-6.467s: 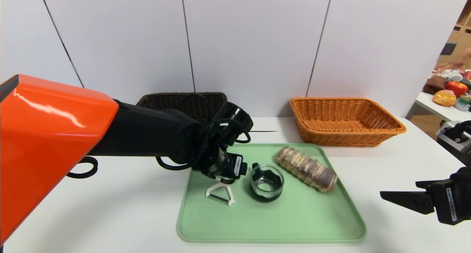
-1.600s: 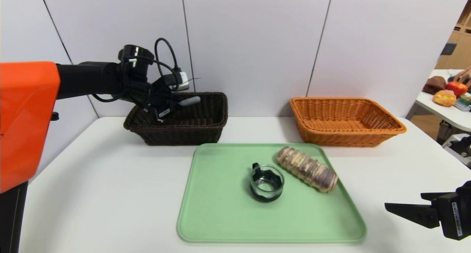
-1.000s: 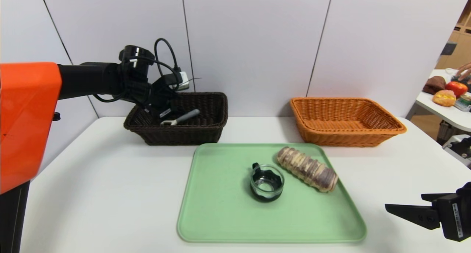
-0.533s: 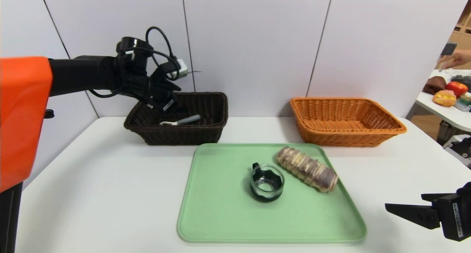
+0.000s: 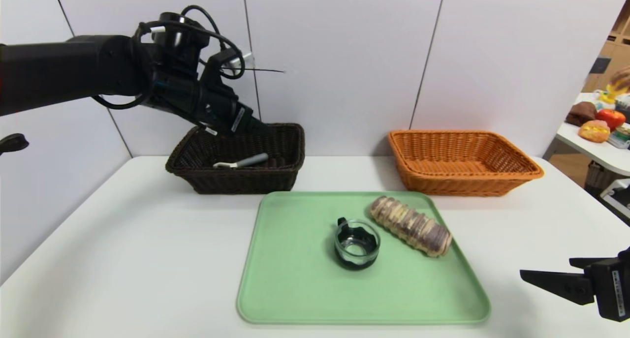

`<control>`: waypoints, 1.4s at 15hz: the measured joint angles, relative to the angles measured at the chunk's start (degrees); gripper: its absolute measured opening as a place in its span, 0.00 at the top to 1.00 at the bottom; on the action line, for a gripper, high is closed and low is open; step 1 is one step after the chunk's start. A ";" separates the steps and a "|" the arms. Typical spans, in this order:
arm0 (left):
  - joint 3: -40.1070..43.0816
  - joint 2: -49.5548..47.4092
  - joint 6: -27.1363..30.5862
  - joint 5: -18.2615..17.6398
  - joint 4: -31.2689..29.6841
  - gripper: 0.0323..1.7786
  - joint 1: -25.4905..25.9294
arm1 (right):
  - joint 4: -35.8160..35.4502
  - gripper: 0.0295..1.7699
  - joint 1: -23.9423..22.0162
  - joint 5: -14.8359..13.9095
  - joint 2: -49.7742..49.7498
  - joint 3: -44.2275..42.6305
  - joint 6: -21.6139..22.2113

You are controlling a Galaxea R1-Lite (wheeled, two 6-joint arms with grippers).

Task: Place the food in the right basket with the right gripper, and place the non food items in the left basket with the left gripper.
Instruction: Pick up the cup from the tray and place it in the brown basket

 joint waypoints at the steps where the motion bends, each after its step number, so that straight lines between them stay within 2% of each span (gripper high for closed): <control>1: 0.35 -1.33 -4.02 0.35 2.88 0.10 -0.79 | 0.00 0.04 -0.17 0.00 -0.24 0.02 0.00; 3: 2.32 -4.07 -10.91 3.22 7.83 0.08 -2.54 | -0.02 0.04 -0.30 0.17 -0.57 0.09 -0.01; 6: 8.48 -8.02 -18.13 11.74 8.39 0.07 -5.97 | -1.46 0.04 -0.28 0.26 -0.99 0.18 -0.06; 8: 14.19 -10.58 -22.09 15.90 8.36 0.06 -8.87 | -1.82 0.04 -0.23 0.26 -1.37 0.33 -0.04; 9: 16.90 -11.65 -24.36 17.70 8.30 0.06 -10.83 | -1.84 0.04 -0.23 0.26 -1.51 0.41 -0.01; 13: 25.31 -14.34 -37.55 29.98 7.47 0.06 -21.53 | -1.88 0.04 -0.23 0.44 -2.08 1.34 -0.01; 15: 26.30 -14.25 -44.17 33.26 7.62 0.05 -26.73 | -1.88 0.04 -0.17 0.46 -2.43 2.12 -0.01; 18: 26.45 -11.78 -50.79 39.84 8.16 0.05 -32.00 | -1.90 0.04 -0.23 0.17 -2.78 2.69 0.00; 19: 26.32 -10.72 -51.92 41.28 8.46 0.05 -33.16 | -1.90 0.04 -0.23 0.20 -2.91 2.78 0.05; 21: 25.86 -9.05 -52.88 41.52 8.57 0.05 -34.65 | -1.90 0.04 -0.21 0.41 -3.05 2.80 0.07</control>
